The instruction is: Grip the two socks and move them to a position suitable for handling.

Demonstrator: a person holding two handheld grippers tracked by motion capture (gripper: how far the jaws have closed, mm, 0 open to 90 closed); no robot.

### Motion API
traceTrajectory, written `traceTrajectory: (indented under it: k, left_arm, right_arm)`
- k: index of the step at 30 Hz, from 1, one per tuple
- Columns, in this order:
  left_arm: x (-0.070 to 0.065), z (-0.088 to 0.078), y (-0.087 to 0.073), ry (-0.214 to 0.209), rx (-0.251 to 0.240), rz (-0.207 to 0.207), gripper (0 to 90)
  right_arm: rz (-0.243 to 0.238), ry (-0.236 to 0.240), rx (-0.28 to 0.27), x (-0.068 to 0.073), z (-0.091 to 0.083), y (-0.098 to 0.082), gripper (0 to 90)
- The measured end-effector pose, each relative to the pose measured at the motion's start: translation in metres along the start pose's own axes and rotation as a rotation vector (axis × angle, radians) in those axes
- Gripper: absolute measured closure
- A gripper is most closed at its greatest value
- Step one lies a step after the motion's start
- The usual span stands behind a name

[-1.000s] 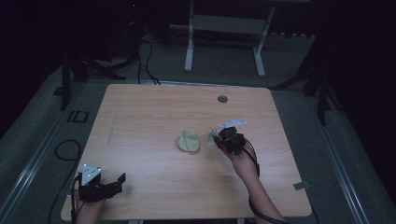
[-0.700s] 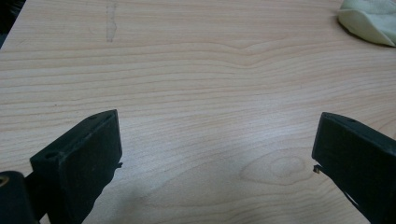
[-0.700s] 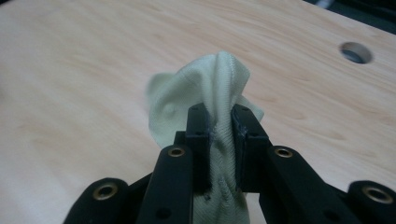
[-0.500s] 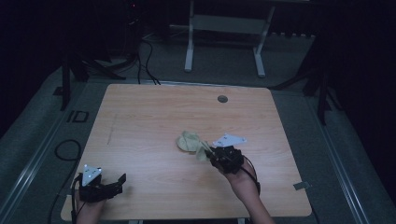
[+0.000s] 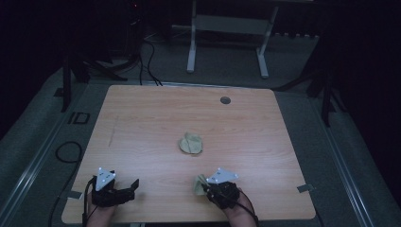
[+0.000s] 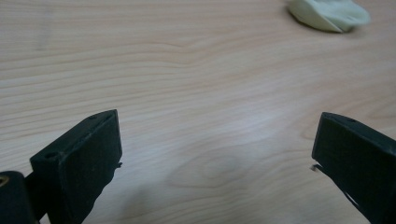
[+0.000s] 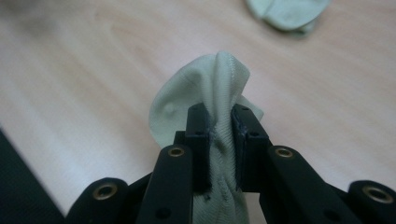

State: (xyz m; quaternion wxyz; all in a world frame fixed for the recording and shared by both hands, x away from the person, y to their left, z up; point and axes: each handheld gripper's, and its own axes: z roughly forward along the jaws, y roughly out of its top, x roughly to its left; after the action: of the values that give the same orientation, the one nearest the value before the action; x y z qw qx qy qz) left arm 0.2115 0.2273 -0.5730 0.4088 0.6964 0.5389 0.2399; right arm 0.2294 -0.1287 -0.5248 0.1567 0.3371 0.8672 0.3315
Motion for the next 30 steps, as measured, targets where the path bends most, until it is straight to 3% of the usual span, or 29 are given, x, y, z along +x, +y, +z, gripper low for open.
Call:
traceTrajectory:
  k: [6,13,17,19,24,25,26,27,28,30]
  left_arm:
    - [-0.013,0.004,0.000,-0.042,0.019,0.039,1.6]
    - [-0.022,0.008,-0.002,-0.107,0.039,0.058,1.6]
    - [-0.035,0.010,0.000,-0.128,0.053,0.099,1.6]
    - [-0.041,0.011,0.002,-0.166,0.057,0.106,1.6]
    - [-0.061,0.016,0.007,-0.296,0.074,0.150,13.4]
    - [-0.061,0.016,0.007,-0.296,0.074,0.150,17.0]
    - [-0.075,0.017,0.010,-0.361,0.069,0.189,17.0]
    - [-0.081,0.016,0.012,-0.392,0.071,0.212,27.8]
    - [-0.087,0.016,0.014,-0.424,0.074,0.236,41.9]
    - [-0.099,0.017,0.016,-0.464,0.097,0.286,46.1]
  right_arm:
    - [0.017,0.032,0.055,0.014,0.025,-0.014,77.2]
    - [0.035,0.005,0.025,0.019,0.035,-0.013,74.3]
    - [0.049,0.019,0.020,0.020,0.041,-0.005,59.9]
    - [0.045,0.058,0.023,0.020,0.039,-0.001,55.4]
    - [-0.028,0.061,-0.016,0.018,0.015,0.013,50.5]
    - [-0.028,0.061,-0.016,0.018,0.015,0.013,50.5]
    - [-0.038,0.057,-0.025,0.017,0.012,0.016,50.6]
    - [-0.051,0.042,-0.049,0.008,0.003,0.024,51.9]
    - [-0.057,0.063,-0.045,-0.001,0.001,0.029,52.7]
    - [-0.050,0.066,-0.048,-0.005,0.001,0.030,53.1]
